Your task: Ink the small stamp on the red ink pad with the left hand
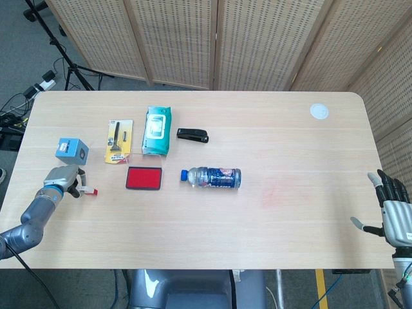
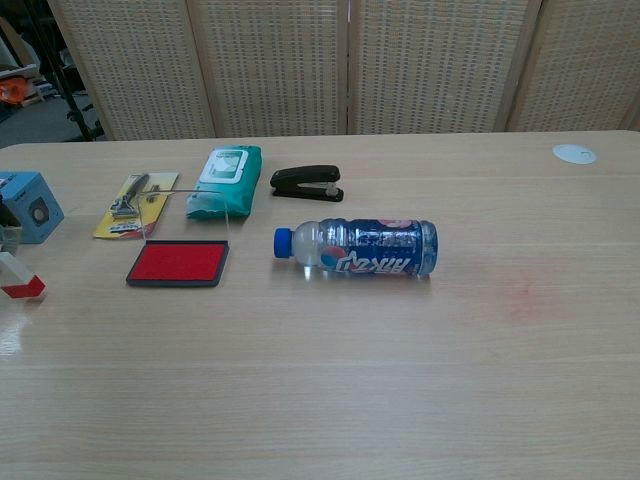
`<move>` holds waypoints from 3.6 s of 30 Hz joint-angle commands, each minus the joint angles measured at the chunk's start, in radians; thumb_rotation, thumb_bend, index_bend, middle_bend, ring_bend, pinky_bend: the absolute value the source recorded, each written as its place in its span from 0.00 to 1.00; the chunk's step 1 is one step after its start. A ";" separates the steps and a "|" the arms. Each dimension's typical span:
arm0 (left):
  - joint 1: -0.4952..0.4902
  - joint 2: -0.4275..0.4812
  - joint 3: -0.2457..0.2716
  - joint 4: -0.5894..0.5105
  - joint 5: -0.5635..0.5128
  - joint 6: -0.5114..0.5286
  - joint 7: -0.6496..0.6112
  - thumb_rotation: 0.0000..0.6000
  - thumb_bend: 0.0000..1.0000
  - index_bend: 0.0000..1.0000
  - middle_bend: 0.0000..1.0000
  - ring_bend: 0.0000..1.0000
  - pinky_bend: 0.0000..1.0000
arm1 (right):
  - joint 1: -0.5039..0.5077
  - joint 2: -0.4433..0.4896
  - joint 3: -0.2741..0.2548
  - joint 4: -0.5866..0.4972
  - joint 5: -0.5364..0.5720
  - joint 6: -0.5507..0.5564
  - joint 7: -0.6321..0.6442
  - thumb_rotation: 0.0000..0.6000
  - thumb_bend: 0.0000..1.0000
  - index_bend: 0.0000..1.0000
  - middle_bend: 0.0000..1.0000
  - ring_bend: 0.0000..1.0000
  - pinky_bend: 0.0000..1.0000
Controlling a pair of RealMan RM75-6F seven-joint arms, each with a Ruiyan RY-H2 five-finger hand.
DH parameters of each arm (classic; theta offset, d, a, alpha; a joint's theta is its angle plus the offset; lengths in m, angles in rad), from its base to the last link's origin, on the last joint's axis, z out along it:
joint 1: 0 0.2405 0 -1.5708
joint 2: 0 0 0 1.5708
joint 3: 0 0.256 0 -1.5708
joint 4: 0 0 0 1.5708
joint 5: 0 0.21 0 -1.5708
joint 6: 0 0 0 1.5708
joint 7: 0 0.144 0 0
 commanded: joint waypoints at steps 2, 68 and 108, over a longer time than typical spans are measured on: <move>0.004 -0.024 0.004 0.026 0.007 -0.009 -0.012 1.00 0.48 0.62 0.97 0.99 0.90 | 0.000 0.000 0.000 0.001 0.000 -0.001 0.001 1.00 0.00 0.00 0.00 0.00 0.00; -0.055 0.041 0.081 -0.165 0.072 0.068 0.011 1.00 0.44 0.41 0.96 0.98 0.90 | -0.002 0.011 0.001 0.000 0.000 0.003 0.025 1.00 0.00 0.00 0.00 0.00 0.00; 0.489 0.134 -0.031 -0.195 0.792 0.834 -0.492 1.00 0.00 0.00 0.00 0.00 0.00 | -0.017 0.017 -0.002 -0.018 -0.032 0.052 0.019 1.00 0.00 0.00 0.00 0.00 0.00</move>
